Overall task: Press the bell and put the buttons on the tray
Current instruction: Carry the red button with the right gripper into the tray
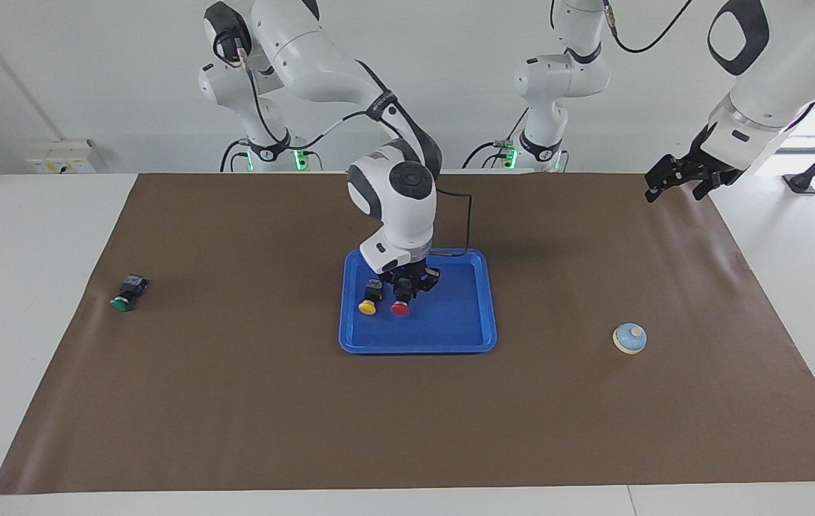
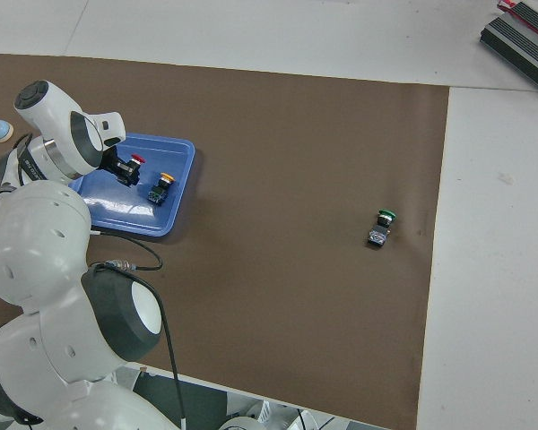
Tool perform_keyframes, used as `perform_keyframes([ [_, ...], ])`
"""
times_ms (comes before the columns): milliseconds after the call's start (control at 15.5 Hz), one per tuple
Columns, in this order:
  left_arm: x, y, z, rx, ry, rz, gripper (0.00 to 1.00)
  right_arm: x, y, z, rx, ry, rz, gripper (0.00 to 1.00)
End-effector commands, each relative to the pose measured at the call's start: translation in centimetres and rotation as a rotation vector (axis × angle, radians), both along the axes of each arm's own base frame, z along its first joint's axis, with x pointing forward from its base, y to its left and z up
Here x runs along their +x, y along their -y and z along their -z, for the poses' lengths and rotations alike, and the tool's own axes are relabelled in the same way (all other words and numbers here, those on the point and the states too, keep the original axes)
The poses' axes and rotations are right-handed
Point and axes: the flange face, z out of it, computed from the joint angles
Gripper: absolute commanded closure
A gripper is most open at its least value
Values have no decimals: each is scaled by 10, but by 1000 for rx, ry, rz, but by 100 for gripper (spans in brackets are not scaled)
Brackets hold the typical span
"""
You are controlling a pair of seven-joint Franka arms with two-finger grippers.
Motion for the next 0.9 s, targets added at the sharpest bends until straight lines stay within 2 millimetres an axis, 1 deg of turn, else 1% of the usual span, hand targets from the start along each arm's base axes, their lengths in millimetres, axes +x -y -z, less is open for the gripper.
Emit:
perform_keyframes([
  [0, -3, -2, -5, 11, 1, 3, 0, -13, 4, 12, 17, 17, 2, 100],
  [65, -3, -2, -5, 11, 1, 2, 0, -20, 0, 16, 16, 14, -10, 100],
  [323, -3, -2, -5, 11, 1, 3, 0, -24, -1, 19, 23, 24, -15, 100],
  [452, -3, -2, -5, 11, 1, 3, 0, -29, -5, 21, 28, 25, -19, 100],
  [516, -3, -2, -5, 11, 1, 3, 0, -31, -8, 21, 29, 24, -17, 93],
  [581, -3, -2, -5, 11, 1, 3, 0, -32, -8, 21, 33, 30, -11, 20],
  [645, -3, -2, -5, 11, 1, 3, 0, -32, -9, 20, 38, 36, -11, 0],
  [774, -3, -2, -5, 11, 1, 3, 0, -29, -6, 19, 32, 29, 4, 0],
  [839, -3, -2, -5, 11, 1, 2, 0, -24, -1, 16, 28, 24, 13, 0],
])
